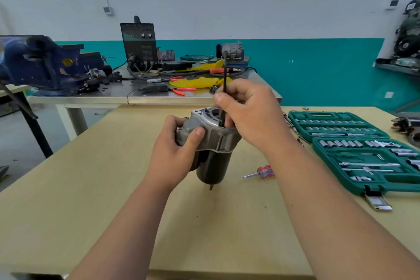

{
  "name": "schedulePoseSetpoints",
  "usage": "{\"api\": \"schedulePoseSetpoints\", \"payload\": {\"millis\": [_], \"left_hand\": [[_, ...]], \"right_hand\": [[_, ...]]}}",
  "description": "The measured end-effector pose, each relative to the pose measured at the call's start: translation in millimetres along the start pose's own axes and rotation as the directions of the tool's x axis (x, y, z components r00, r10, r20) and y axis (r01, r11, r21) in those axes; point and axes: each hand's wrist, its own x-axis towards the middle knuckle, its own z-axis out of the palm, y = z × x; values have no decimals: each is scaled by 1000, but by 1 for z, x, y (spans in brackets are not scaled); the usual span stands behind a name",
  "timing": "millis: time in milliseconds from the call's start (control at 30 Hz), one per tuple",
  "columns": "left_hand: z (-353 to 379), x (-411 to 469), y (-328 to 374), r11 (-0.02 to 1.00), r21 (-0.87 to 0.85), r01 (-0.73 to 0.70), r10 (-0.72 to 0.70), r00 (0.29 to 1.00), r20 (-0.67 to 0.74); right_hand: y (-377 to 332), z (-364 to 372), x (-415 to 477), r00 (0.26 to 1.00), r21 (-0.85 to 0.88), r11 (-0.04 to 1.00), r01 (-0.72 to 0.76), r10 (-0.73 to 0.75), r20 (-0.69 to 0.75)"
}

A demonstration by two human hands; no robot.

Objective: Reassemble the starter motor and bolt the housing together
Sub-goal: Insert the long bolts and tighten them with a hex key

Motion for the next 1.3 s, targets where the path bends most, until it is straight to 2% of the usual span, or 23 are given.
{"api": "schedulePoseSetpoints", "payload": {"millis": [167, 267, 367, 500, 600, 667, 767, 867, 967, 1067, 1133, 1300], "left_hand": [[-6, 7, -1, 998, -61, 18, -14, 998, 60], [-7, 8, 2, 998, -63, 14, -7, 995, 101], [-4, 9, 5, 1000, 13, 1, -3, 995, 103], [7, 12, 16, 995, 90, 46, -49, 998, 33], [10, 16, 22, 991, 84, 107, -105, 994, -31], [9, 22, 25, 983, 142, 119, -111, 992, -68], [11, 30, 31, 944, 328, -12, 43, 995, -87], [12, 33, 37, 894, 380, -236, 241, 970, 33], [10, 35, 45, 897, 345, -276, 224, 957, 183], [7, 43, 53, 899, 342, -274, 186, 945, 269], [4, 47, 54, 887, 374, -270, 162, 941, 295], [0, 45, 46, 936, 238, -260, 196, 945, 263]], "right_hand": [[2, -5, 14, 974, 165, 974, -156, 124, 187], [2, -10, 18, 967, 140, 977, -162, 128, 220], [6, -12, 16, 984, 49, 991, -127, 119, 131], [13, -9, 11, 989, 84, 986, -146, 147, 3], [14, -4, 10, 986, 90, 984, -156, 160, -39], [13, 0, 11, 989, 56, 989, -137, 140, -48], [10, 3, 13, 992, -1, 993, -116, 116, -38], [9, 3, 15, 995, -44, 994, -103, 102, -21], [9, 1, 17, 996, -89, 993, -84, 83, -13], [12, 1, 19, 994, -71, 991, -113, 111, -23], [13, 3, 18, 988, -11, 989, -151, 150, -23], [7, 5, 19, 989, 9, 990, -140, 139, 53]]}}
